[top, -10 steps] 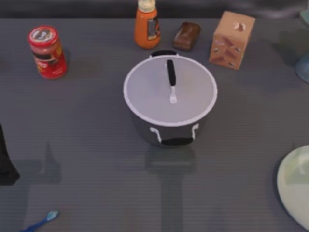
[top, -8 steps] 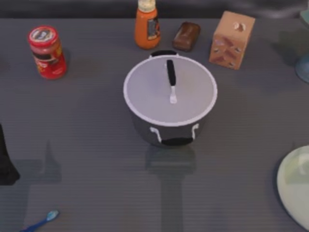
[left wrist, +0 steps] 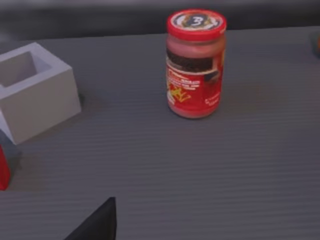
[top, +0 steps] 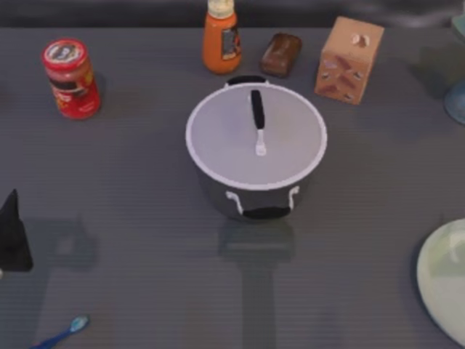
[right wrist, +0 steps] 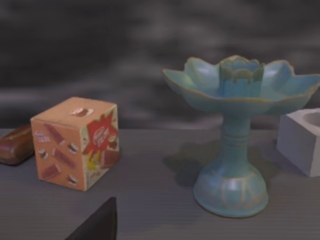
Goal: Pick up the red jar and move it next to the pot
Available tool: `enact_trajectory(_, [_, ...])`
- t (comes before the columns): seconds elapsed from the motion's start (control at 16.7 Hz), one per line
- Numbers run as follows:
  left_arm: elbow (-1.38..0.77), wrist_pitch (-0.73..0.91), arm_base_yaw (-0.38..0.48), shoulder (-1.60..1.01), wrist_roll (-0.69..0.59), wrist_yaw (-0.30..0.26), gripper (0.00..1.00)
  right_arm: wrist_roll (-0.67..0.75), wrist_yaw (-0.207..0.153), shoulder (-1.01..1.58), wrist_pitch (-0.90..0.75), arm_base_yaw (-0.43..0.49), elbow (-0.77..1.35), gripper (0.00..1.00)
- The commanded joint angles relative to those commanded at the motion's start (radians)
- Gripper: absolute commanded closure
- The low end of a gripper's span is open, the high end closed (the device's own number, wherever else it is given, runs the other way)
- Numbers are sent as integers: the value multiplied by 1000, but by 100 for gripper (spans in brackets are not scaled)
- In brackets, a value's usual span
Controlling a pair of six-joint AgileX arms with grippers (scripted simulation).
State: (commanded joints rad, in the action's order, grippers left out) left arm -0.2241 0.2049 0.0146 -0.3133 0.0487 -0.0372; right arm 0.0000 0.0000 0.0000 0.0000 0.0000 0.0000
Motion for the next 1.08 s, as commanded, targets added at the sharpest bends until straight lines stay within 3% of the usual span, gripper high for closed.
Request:
enact_trajectory(0.36, [-458, 254, 19, -456, 83, -48, 0, 0, 0, 0, 0, 0, 0, 0])
enact_trajectory(1.08, [-1735, 702, 24, -1471, 276, -98, 0, 0, 0, 0, 0, 0, 0, 0])
